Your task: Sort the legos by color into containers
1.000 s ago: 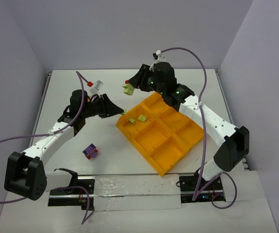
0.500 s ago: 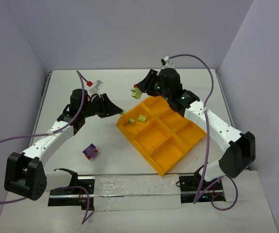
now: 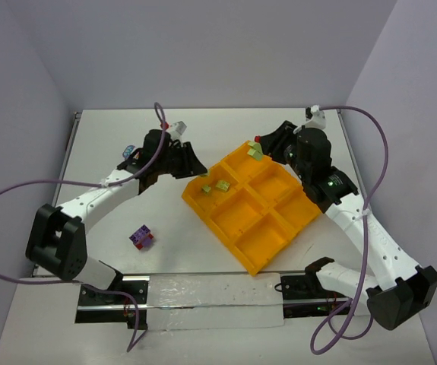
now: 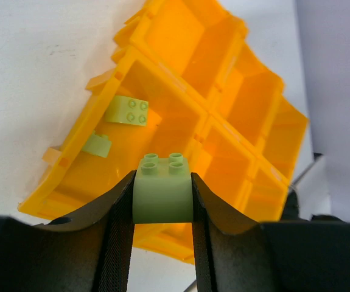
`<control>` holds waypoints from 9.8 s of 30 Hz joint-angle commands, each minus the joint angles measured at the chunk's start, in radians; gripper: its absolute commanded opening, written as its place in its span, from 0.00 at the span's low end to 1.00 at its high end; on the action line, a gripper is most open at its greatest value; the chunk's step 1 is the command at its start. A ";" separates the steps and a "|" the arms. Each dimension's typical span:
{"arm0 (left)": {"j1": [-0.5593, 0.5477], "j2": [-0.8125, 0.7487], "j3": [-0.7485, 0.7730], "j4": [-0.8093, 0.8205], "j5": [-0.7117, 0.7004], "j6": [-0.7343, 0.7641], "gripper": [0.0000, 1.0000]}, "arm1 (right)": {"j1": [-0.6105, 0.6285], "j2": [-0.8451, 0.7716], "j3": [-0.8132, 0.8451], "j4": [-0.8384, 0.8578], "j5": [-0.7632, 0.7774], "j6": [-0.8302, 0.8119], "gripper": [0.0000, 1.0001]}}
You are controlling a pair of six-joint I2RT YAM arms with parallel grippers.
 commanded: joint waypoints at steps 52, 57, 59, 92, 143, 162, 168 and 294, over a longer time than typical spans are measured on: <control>-0.105 -0.069 -0.064 0.397 0.254 -0.071 0.87 | 0.112 0.192 0.086 0.055 -0.179 -0.002 0.00; -0.113 -0.051 -0.060 0.434 0.239 -0.107 0.88 | 0.112 0.189 0.089 0.050 -0.172 -0.002 0.00; -0.120 -0.031 -0.043 0.425 0.224 -0.108 0.88 | 0.116 0.186 0.088 0.051 -0.170 -0.001 0.00; -0.156 0.029 -0.006 0.410 0.163 -0.119 0.00 | 0.128 0.177 0.096 0.030 -0.117 -0.013 0.00; -0.087 -0.150 0.000 0.277 0.197 -0.020 0.89 | 0.097 0.192 0.092 0.011 -0.154 -0.043 0.00; -0.087 -0.023 0.097 0.338 0.206 -0.105 0.82 | 0.144 0.205 0.098 0.028 -0.156 -0.030 0.00; -0.087 0.012 0.109 0.354 0.215 -0.118 0.69 | 0.154 0.209 0.108 0.026 -0.155 -0.030 0.00; 0.300 0.741 0.790 -0.684 -0.825 -0.490 0.99 | 0.250 0.155 -0.130 0.045 -0.107 -0.206 0.70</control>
